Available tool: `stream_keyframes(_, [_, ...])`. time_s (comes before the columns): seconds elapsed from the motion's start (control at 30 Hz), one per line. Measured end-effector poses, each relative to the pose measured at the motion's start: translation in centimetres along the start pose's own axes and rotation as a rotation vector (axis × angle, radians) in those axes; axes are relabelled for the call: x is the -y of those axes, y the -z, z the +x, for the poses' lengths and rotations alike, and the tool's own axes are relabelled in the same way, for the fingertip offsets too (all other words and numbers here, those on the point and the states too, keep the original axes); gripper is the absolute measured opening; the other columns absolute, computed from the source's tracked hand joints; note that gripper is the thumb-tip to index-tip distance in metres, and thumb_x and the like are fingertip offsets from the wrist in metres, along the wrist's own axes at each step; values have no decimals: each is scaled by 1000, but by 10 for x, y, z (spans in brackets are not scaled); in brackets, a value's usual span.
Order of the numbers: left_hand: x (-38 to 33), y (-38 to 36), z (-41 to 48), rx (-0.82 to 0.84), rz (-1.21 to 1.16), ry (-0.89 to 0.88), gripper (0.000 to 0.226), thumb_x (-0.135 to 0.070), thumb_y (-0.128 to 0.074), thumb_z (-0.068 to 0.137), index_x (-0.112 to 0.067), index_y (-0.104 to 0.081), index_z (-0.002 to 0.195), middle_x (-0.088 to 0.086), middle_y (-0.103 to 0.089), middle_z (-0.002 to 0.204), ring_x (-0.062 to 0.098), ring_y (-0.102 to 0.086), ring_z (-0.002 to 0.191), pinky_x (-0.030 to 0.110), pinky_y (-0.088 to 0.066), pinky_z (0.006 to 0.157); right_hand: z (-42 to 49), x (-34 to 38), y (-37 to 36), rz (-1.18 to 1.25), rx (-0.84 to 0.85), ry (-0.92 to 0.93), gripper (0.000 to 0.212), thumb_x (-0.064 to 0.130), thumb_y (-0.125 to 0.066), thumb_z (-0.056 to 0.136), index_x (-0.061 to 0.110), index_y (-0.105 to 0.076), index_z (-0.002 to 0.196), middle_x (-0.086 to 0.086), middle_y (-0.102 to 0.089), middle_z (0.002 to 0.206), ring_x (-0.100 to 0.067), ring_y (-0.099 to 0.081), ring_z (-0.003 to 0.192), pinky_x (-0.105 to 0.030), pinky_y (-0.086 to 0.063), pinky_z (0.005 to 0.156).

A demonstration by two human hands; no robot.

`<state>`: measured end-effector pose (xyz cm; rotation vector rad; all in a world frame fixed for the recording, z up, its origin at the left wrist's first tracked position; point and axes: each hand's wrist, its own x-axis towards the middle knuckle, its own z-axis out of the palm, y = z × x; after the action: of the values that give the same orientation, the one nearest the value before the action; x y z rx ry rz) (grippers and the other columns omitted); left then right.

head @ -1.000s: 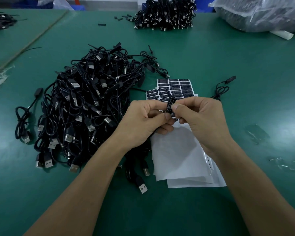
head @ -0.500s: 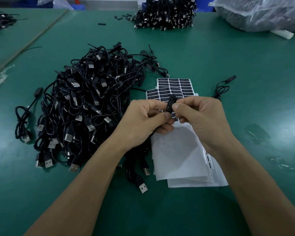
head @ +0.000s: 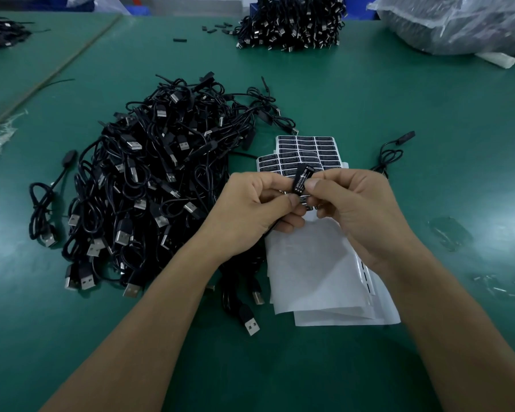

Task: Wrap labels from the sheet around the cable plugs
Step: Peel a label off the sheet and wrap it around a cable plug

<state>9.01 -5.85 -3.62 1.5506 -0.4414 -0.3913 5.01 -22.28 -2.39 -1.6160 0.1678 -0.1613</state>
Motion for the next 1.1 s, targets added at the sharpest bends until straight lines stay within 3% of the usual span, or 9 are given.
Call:
stream_keyframes(0.23, [1, 0, 0, 2, 4, -2, 20, 0, -62, 96, -16, -73, 94, 9, -77, 81, 15, -74, 68, 23, -60, 65, -1, 1, -1, -29, -8, 6, 17, 6, -71, 88, 16, -74, 74, -5, -65, 64, -12, -54, 60, -24, -46, 60])
stream_keyframes(0.67, [2, 0, 0, 11, 8, -14, 19, 1, -63, 96, -15, -72, 95, 9, -77, 80, 15, -74, 67, 22, -58, 63, -4, 2, -4, -112, -44, 78, 18, 6, -71, 88, 18, -72, 74, 7, -67, 59, 0, -55, 53, -16, -48, 55])
stream_keyframes(1.1, [2, 0, -1, 3, -12, -7, 14, 2, -63, 95, -10, -71, 96, 12, -77, 82, 15, -73, 67, 23, -59, 63, -4, 1, -6, -190, -96, 122, 19, 10, -73, 86, 21, -71, 71, 13, -63, 53, 0, -53, 51, -15, -46, 55])
